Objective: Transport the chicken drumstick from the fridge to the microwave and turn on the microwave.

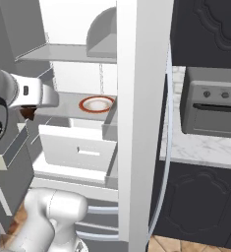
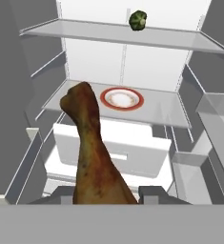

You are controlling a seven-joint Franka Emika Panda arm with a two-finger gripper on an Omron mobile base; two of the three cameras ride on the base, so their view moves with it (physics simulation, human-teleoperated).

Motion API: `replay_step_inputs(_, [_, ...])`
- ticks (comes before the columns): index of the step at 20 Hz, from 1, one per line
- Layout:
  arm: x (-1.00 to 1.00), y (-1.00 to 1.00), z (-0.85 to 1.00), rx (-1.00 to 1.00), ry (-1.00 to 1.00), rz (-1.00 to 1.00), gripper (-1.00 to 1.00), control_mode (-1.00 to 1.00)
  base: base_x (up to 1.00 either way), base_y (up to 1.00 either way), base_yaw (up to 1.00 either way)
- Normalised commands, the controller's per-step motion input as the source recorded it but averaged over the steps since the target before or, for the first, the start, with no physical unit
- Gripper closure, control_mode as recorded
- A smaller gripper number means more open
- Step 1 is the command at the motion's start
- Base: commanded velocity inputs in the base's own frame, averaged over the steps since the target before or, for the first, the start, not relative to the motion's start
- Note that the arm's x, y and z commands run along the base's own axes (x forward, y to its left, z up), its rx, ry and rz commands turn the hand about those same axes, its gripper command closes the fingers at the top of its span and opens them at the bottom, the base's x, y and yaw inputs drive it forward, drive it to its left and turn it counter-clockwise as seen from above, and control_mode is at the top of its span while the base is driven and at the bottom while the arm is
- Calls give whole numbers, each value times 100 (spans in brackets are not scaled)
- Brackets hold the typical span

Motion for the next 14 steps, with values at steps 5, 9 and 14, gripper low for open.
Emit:
replay_step_inputs(5, [-14, 0, 0, 0, 0, 0, 100, -100, 0, 0, 0])
replay_step_inputs(9, [-11, 0, 0, 0, 0, 0, 100, -100, 0, 0, 0])
replay_step_inputs(14, [0, 0, 0, 0, 0, 0, 100, 100, -25, 0, 0])
